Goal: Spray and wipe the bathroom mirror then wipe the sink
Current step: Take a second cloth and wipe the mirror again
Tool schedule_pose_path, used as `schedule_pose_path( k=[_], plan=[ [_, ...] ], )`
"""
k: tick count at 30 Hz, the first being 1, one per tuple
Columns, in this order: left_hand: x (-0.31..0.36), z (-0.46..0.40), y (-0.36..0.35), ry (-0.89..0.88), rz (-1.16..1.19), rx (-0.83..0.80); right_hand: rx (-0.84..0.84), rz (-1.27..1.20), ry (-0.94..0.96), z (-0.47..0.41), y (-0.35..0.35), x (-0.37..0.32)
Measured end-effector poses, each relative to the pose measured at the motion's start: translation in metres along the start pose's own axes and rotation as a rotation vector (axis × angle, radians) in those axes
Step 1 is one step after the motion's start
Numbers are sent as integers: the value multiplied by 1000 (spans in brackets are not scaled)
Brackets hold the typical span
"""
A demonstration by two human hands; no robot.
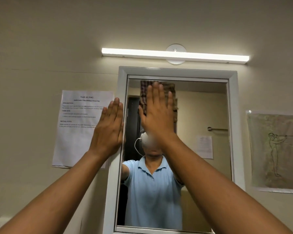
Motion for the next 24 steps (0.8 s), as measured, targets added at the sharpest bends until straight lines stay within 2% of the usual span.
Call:
schedule_pose_path(
  k=[5,14,21,24],
  plan=[
    [0,0,1,-4,28,15,-8,-59,124,-2,-7,-47],
    [-8,25,0,-74,-17,-47,-10,-59,212,53,-22,-59],
    [-1,41,-2,-55,-57,-53,-54,32,341,92,-25,-34],
    [-1,45,-3,-33,-56,-53,-76,68,322,99,-22,-5]
  ],
)
Point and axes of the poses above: each hand's wrist, its own z-axis away from the middle knuckle, its own y-axis out of the back of the hand, x = y × z, the point moved 7 cm from there along -z, towards the middle knuckle, and after that the axes turned 4 degrees about -x, right-handed, at the moved point
